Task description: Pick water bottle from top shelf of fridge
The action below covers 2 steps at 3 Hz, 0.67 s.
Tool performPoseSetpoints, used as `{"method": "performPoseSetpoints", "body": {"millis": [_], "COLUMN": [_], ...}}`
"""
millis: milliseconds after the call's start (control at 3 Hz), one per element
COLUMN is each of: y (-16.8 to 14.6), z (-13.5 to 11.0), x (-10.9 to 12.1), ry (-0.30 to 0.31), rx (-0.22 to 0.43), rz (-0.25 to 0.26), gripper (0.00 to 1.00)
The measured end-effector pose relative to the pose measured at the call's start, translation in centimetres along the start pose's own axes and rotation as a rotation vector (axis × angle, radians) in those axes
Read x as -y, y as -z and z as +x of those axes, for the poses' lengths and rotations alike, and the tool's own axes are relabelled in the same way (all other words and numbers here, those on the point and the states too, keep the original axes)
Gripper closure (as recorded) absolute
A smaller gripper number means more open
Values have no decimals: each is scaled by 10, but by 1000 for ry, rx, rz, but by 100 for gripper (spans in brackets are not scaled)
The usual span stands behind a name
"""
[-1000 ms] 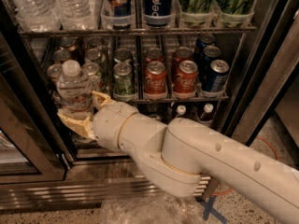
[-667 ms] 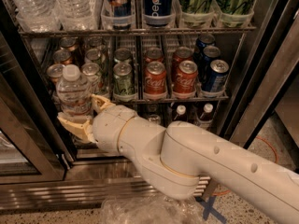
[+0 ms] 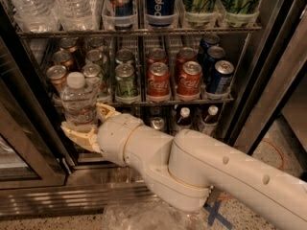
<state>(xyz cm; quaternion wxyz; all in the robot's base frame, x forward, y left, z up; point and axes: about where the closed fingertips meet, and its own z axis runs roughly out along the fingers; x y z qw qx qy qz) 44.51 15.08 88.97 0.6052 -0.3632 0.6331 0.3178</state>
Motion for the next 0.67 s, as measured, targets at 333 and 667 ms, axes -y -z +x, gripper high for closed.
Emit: {"method": "performPoseSetpoints", "body": {"millis": [333, 667], "y": [1, 1], "z": [9, 9], "x": [-7, -7], "ry": [-11, -11], "rx": [-4, -4], "rz": [-7, -7], "gripper": [100, 100]}}
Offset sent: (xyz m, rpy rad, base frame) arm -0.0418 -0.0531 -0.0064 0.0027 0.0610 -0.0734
